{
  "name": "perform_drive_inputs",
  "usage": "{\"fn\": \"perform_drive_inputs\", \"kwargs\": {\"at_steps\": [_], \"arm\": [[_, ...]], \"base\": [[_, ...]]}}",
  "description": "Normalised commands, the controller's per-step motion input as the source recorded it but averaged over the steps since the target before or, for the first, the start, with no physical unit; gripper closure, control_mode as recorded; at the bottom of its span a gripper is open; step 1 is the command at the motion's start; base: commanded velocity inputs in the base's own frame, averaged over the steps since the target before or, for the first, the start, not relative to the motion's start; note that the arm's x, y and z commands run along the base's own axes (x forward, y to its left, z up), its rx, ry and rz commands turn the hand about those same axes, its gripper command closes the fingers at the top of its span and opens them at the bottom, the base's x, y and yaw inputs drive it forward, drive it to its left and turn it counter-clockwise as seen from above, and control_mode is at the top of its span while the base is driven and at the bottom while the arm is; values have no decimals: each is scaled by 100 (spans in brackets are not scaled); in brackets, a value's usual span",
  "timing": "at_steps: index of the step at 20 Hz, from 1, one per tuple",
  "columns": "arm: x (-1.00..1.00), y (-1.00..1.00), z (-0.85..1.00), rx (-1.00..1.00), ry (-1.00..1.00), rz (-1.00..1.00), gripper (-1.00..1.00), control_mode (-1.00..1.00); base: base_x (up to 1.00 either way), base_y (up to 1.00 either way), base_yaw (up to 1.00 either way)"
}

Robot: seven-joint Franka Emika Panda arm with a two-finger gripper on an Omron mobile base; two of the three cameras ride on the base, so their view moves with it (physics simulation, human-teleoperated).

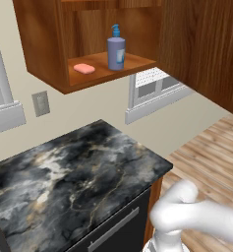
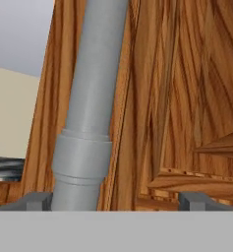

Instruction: Pick up the bar soap and soap dispenser from the sink, and place them back in the cabinet, and close the cabinet door.

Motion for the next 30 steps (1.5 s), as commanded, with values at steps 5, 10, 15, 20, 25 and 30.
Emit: {"fn": "perform_drive_inputs", "kwargs": {"at_steps": [5, 10, 15, 20, 25, 30], "arm": [[-1, 47, 0, 1, 0, -1, -100, -100], [0, 55, 0, 0, 0, -2, -100, -100], [0, 59, -1, 0, 0, -5, -100, -100], [0, 51, 0, 0, 0, -6, -100, -100], [0, 47, 0, 0, 0, -12, -100, -100], [0, 47, 0, 0, -1, -13, -100, -100]], "base": [[0, 0, 0], [0, 0, 0], [0, 0, 0], [0, 0, 0], [0, 0, 0], [0, 0, 0]]}}
